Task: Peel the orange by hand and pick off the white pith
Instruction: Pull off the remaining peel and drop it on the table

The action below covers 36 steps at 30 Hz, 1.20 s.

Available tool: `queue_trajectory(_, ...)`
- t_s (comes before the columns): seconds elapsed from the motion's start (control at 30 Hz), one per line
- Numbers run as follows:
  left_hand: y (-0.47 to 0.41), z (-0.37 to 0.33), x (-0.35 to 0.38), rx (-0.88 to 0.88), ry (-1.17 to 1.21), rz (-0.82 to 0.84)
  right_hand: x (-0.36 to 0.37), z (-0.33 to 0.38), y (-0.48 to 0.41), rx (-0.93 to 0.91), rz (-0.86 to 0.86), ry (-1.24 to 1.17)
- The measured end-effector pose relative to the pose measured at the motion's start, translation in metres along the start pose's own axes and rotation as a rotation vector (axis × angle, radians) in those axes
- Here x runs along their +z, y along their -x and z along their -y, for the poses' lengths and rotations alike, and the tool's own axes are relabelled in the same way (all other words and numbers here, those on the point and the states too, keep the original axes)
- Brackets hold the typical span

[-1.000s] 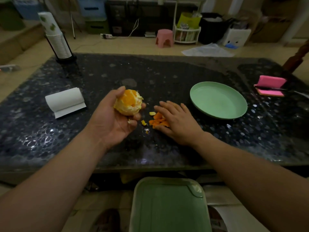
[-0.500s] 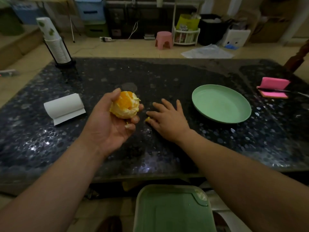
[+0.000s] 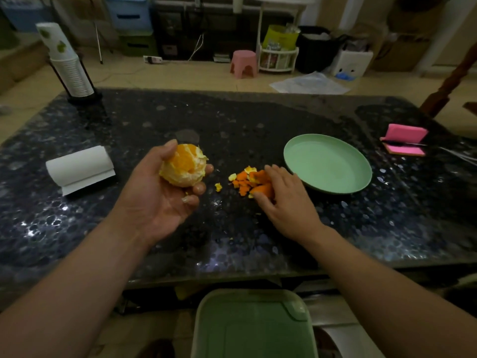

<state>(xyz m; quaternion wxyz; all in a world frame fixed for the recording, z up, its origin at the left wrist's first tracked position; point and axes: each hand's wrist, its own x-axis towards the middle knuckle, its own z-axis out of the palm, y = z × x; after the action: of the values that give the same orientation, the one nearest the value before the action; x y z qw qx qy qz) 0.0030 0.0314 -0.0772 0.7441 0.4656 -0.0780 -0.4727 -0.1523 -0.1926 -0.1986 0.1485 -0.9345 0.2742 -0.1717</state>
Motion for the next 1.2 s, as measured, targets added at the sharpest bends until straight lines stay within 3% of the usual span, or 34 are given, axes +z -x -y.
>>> queue_trajectory(0.27, -0.003, 0.005, 0.004, -0.011, -0.004, -0.004, 0.020, 0.019, -0.032, 0.082, -0.068, 0.029)
queue_trajectory(0.53, -0.008, 0.004, 0.000, -0.011, -0.004, -0.006, 0.012, 0.021, -0.018, 0.041, -0.160, -0.037)
queue_trajectory(0.83, -0.003, 0.004, 0.005, 0.003, 0.001, 0.001, 0.011, 0.031, -0.043, 0.163, 0.035, -0.204)
queue_trajectory(0.93, -0.003, 0.003, 0.004, 0.006, 0.001, 0.000, 0.014, 0.033, -0.052, 0.123, 0.032, -0.153)
queue_trajectory(1.03, -0.005, 0.002, 0.003, 0.008, 0.013, -0.003, 0.016, 0.043, -0.052, -0.053, -0.028, 0.085)
queue_trajectory(1.13, -0.008, 0.004, 0.003, 0.002, 0.022, 0.001, 0.024, 0.067, -0.057, -0.260, 0.057, 0.268)
queue_trajectory(1.2, -0.009, 0.005, 0.005, -0.007, 0.031, 0.008, 0.031, 0.074, -0.061, -0.284, 0.122, 0.343)
